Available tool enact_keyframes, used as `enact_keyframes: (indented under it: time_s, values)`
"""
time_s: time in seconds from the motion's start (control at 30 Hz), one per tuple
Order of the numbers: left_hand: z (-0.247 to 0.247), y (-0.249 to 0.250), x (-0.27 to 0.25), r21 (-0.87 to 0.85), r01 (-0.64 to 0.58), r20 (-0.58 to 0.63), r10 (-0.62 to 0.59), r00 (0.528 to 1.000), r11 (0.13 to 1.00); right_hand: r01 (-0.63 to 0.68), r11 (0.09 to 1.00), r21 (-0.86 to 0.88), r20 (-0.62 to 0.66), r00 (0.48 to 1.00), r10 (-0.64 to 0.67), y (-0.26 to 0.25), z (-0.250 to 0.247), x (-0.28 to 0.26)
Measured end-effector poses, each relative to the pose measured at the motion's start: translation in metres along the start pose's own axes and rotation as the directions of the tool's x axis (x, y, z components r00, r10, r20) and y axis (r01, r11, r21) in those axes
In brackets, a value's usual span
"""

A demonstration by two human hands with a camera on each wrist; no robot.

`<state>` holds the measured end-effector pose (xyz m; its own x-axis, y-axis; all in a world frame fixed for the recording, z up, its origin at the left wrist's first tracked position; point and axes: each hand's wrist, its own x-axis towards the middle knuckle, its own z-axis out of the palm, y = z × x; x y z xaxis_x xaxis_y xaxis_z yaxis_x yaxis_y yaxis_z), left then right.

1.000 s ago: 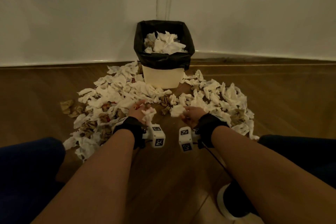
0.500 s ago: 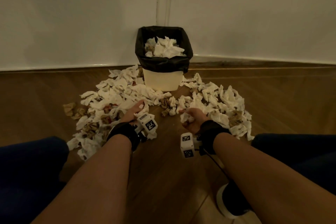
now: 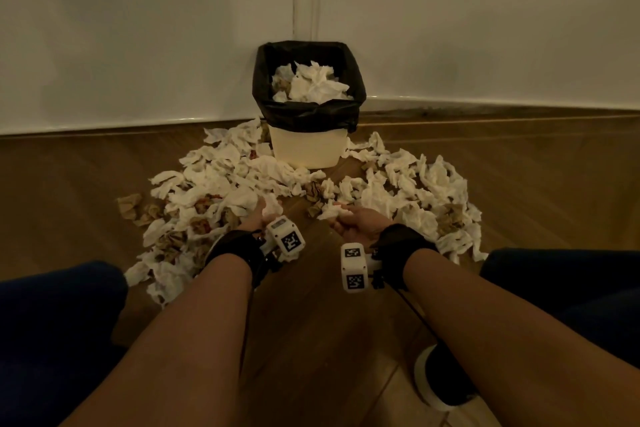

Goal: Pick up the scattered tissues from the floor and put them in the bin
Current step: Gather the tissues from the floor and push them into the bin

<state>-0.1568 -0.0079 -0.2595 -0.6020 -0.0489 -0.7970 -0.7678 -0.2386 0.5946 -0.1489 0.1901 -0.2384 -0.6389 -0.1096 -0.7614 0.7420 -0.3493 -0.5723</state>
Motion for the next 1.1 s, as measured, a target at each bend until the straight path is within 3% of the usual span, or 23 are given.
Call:
enact_keyframes:
  time_s: [0.13,0.3,0.4,0.47,0.6,0.7,0.83,0.93,1.0,1.1]
  values:
    - [0.012,0.014,-0.009,-0.035,-0.115,-0.017,0.115,0.993,0.993,0.021,1.000,0.018,0.019,1.000,-0.021,-0.002,0.001,0.000]
    - [0.023,0.040,-0.022,-0.072,-0.192,0.153,0.201,0.968,0.979,0.148,0.987,-0.065,0.001,0.989,-0.149,-0.015,0.008,-0.008]
    - [0.031,0.060,-0.030,-0.040,-0.263,0.294,0.263,0.919,0.964,0.207,0.978,-0.012,-0.037,0.978,-0.208,-0.030,0.013,-0.012]
    - [0.035,0.071,-0.036,-0.081,-0.314,0.322,0.323,0.890,0.946,0.261,0.965,-0.018,-0.041,0.964,-0.261,-0.043,0.016,-0.018]
    - [0.037,0.094,-0.039,-0.343,-0.322,0.363,0.440,0.821,0.883,0.397,0.917,0.027,0.024,0.917,-0.398,-0.074,0.026,-0.028]
    - [0.043,0.120,-0.047,-0.463,-0.308,0.409,0.509,0.757,0.831,0.474,0.868,0.147,-0.022,0.879,-0.476,-0.096,0.036,-0.034]
    - [0.055,0.152,-0.054,-0.475,-0.422,0.315,0.596,0.738,0.773,0.503,0.824,0.262,-0.023,0.857,-0.516,-0.121,0.055,-0.035]
    - [0.063,0.170,-0.052,-0.341,-0.580,0.202,0.660,0.723,0.740,0.547,0.795,0.263,-0.035,0.829,-0.559,-0.138,0.071,-0.029]
    - [0.070,0.180,-0.049,-0.178,-0.693,0.124,0.714,0.689,0.699,0.608,0.772,0.186,-0.072,0.792,-0.607,-0.149,0.081,-0.025]
    - [0.081,0.195,-0.045,-0.039,-0.802,0.047,0.803,0.595,0.596,0.686,0.722,0.090,-0.103,0.727,-0.678,-0.168,0.094,-0.019]
